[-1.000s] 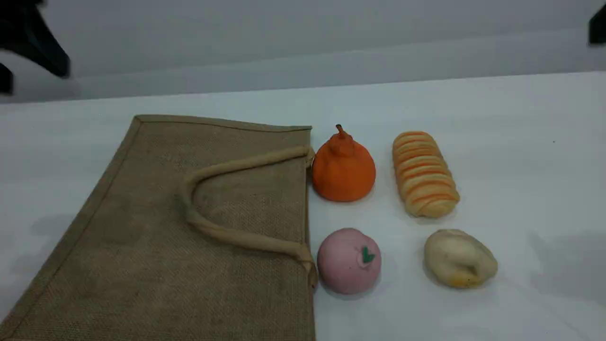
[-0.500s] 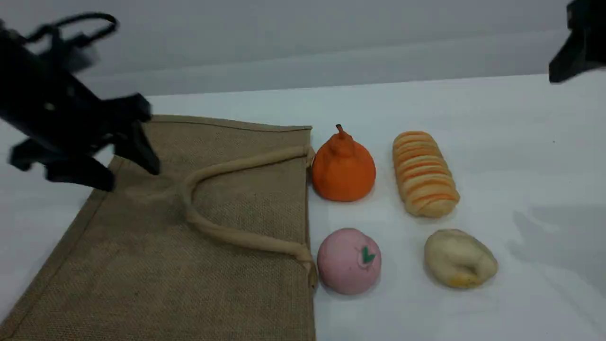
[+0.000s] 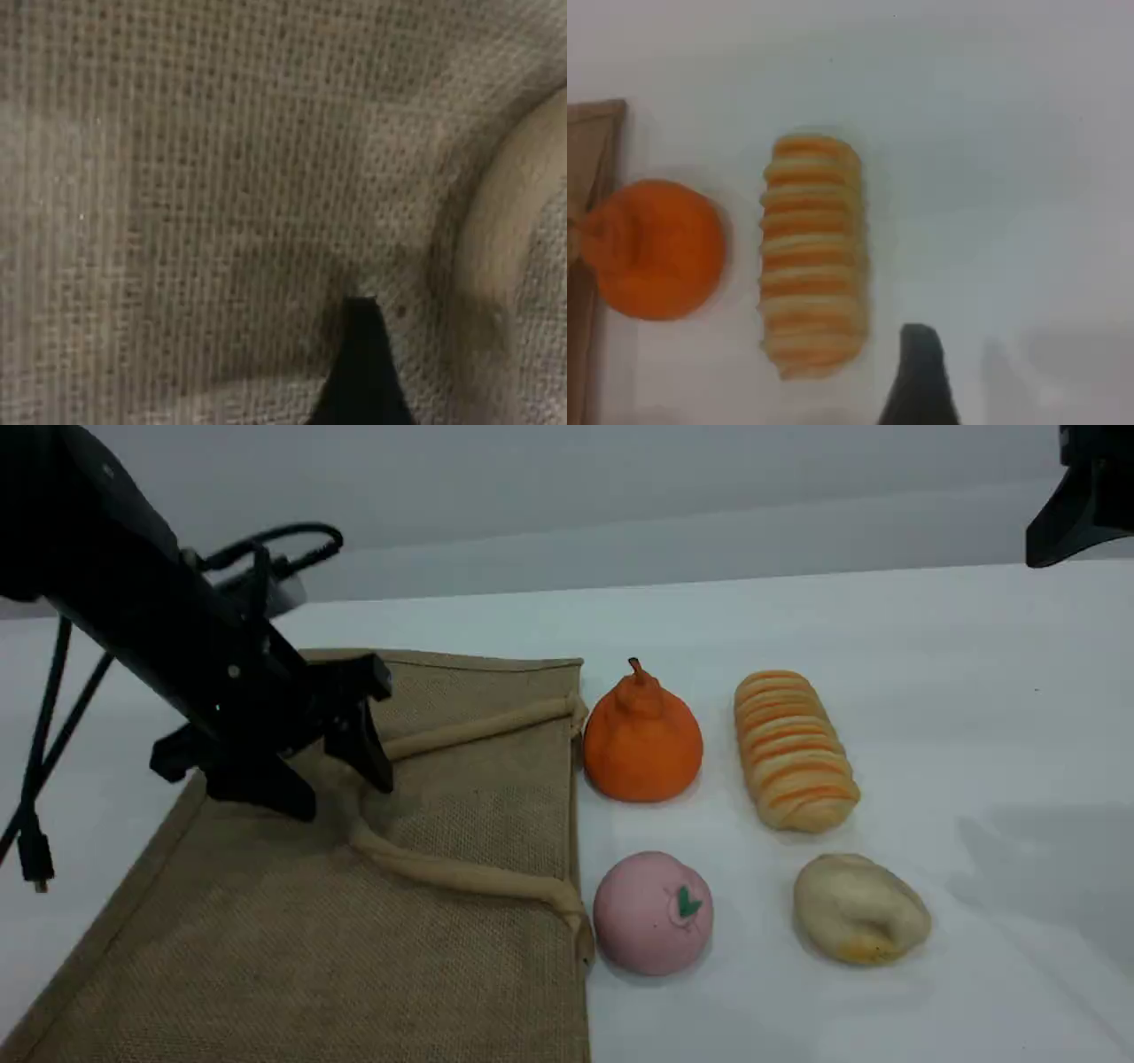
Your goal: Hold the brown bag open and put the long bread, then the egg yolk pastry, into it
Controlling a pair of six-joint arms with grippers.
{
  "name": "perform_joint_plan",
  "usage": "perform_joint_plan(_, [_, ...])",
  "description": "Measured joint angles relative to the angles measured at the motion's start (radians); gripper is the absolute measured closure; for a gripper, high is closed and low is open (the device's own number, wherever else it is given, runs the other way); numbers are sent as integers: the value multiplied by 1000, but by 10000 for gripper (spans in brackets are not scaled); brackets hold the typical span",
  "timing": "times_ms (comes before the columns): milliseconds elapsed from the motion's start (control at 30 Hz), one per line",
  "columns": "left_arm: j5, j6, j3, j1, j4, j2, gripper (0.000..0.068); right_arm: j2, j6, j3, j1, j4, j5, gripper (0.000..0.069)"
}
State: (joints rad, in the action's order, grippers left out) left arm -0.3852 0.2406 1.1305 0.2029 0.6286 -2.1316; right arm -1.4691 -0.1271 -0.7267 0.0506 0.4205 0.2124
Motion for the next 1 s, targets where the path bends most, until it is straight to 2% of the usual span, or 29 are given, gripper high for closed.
perform_joint_plan(133, [-4, 0, 0, 0, 0, -11, 262, 0, 1, 0, 0, 0, 0, 212])
perform_joint_plan(233, [-5, 0, 0, 0, 0, -11, 379, 0, 1, 0, 0, 0, 0, 212])
perform_joint_plan(333, [-9, 0, 0, 0, 0, -11, 542, 0, 1, 0, 0, 0, 0, 212])
perform_joint_plan(400, [-12, 0, 0, 0, 0, -11, 596, 0, 1, 0, 0, 0, 0, 212])
perform_joint_plan(467, [-29, 0, 6, 0, -1, 3, 596, 0, 1, 0, 0, 0, 0, 212])
perform_joint_plan(600, [-132, 14, 55, -1, -8, 64, 596, 0, 1, 0, 0, 0, 10, 212])
perform_joint_plan(700, [-236, 14, 120, -1, -63, 138, 596, 0, -10, 0, 0, 0, 10, 212])
perform_joint_plan(767, [-326, 7, 171, -1, -133, 192, 596, 0, -21, 0, 0, 0, 10, 212])
perform_joint_plan(1000, [-661, -102, 398, -1, -411, 400, 596, 0, -21, 0, 0, 0, 7, 212])
